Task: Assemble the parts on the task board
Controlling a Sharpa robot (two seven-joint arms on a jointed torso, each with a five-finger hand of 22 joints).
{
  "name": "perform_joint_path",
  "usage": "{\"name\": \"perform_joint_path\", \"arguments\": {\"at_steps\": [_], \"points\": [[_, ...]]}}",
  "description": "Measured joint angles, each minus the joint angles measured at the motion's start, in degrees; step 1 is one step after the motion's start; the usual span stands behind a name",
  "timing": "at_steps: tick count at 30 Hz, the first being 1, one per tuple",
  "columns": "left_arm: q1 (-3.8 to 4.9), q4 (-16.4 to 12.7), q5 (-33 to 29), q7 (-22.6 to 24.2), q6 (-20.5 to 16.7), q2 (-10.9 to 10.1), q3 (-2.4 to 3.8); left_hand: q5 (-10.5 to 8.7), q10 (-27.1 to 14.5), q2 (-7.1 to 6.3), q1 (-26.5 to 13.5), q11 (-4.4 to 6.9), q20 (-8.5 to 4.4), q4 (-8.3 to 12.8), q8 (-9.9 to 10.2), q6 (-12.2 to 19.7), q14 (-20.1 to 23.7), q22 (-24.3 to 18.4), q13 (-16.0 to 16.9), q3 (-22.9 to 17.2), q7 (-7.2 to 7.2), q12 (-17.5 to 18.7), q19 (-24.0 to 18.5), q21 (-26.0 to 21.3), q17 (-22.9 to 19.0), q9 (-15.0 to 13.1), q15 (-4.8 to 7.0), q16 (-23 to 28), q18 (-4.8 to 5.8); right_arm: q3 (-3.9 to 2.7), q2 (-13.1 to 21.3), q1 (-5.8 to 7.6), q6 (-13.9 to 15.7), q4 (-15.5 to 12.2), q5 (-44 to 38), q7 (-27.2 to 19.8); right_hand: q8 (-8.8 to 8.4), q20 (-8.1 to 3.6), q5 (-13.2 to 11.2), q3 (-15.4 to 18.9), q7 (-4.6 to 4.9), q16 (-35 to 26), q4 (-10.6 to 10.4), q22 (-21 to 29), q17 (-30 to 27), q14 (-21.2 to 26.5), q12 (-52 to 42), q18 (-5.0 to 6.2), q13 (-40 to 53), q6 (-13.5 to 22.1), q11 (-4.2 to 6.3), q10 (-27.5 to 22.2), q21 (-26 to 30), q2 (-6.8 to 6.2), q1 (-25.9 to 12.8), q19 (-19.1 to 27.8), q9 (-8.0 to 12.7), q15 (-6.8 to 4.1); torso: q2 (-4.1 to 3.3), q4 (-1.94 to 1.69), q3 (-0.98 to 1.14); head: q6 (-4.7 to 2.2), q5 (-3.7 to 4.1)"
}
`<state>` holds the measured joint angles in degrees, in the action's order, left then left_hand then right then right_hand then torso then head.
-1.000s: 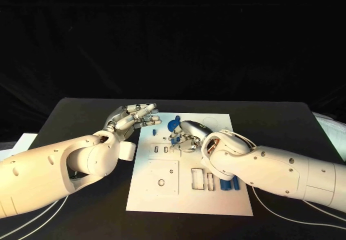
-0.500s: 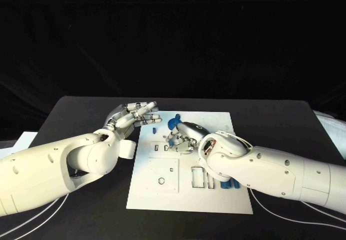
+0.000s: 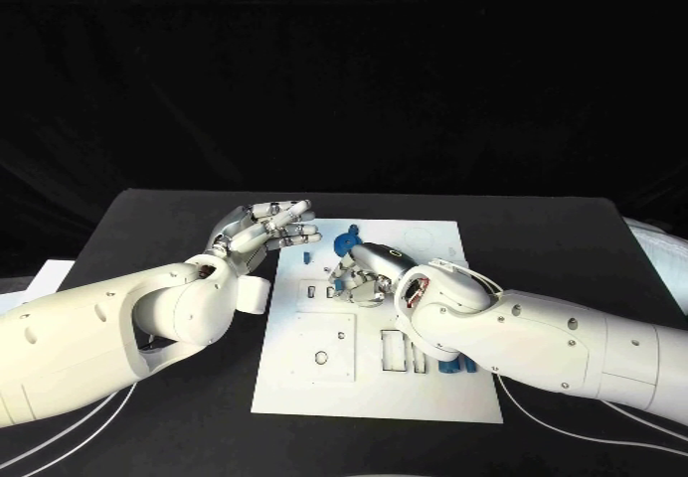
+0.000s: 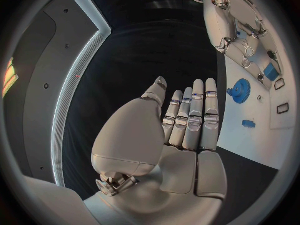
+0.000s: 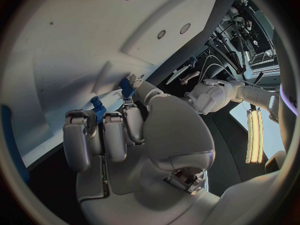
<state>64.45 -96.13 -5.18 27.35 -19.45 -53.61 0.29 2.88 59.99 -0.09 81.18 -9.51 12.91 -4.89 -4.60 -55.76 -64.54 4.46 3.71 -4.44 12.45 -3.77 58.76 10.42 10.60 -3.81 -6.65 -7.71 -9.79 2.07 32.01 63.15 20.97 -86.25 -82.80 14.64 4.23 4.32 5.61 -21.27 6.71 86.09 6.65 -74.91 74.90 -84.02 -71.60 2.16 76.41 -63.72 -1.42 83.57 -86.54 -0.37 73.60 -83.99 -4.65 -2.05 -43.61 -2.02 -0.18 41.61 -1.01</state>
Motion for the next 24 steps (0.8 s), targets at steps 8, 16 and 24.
{"name": "perform_joint_path", "arguments": {"at_steps": [8,16,24], "points": [[0.0,0.0,0.0,0.0,0.0,-0.1,0.0,0.0,0.0,0.0,0.0,0.0,0.0,0.0,0.0,0.0,0.0,0.0,0.0,0.0,0.0,0.0,0.0,0.0,0.0,0.0,0.0,0.0,-0.01,-0.03,0.2,-0.09,-0.8,-0.4,-0.2,0.0,0.0,0.0,0.0,0.0,-0.29,0.0,0.0,0.0,0.0,0.0,0.1,0.0,-1.3,-0.3,-0.19,-0.2,0.0,-0.5,-0.5,0.0,0.1,0.0,-0.01,-0.07,0.0,0.18,0.23],[0.0,0.0,-0.1,0.0,0.0,-0.1,0.02,0.0,0.0,0.02,0.0,0.0,-0.02,0.0,0.0,0.0,0.0,0.0,0.0,0.0,0.0,0.0,0.0,0.0,0.0,0.0,0.0,0.0,0.0,0.03,0.4,-0.23,-1.2,-0.5,-0.6,0.2,-0.02,0.0,0.0,0.0,-0.51,0.0,0.0,0.0,0.0,0.0,0.9,-0.01,-1.6,-0.7,0.01,-0.4,0.0,-1.14,-1.6,0.0,0.4,0.0,-0.03,-0.1,0.01,0.25,0.35],[0.0,0.0,-0.1,0.0,0.0,-0.1,0.01,0.0,0.0,0.24,0.2,0.0,-0.21,0.2,0.0,0.0,0.0,-0.1,0.0,0.2,0.0,0.0,0.2,-0.2,0.1,0.0,0.0,0.3,-0.01,0.02,0.5,-0.24,-1.1,-0.7,-2.5,0.7,-0.34,0.0,0.0,0.0,0.23,-0.2,0.0,0.0,0.0,0.0,3.0,0.0,-1.5,0.0,-0.48,-1.3,0.2,-1.9,-2.4,0.0,0.5,0.0,-0.05,-0.14,0.02,0.25,0.47]]}}
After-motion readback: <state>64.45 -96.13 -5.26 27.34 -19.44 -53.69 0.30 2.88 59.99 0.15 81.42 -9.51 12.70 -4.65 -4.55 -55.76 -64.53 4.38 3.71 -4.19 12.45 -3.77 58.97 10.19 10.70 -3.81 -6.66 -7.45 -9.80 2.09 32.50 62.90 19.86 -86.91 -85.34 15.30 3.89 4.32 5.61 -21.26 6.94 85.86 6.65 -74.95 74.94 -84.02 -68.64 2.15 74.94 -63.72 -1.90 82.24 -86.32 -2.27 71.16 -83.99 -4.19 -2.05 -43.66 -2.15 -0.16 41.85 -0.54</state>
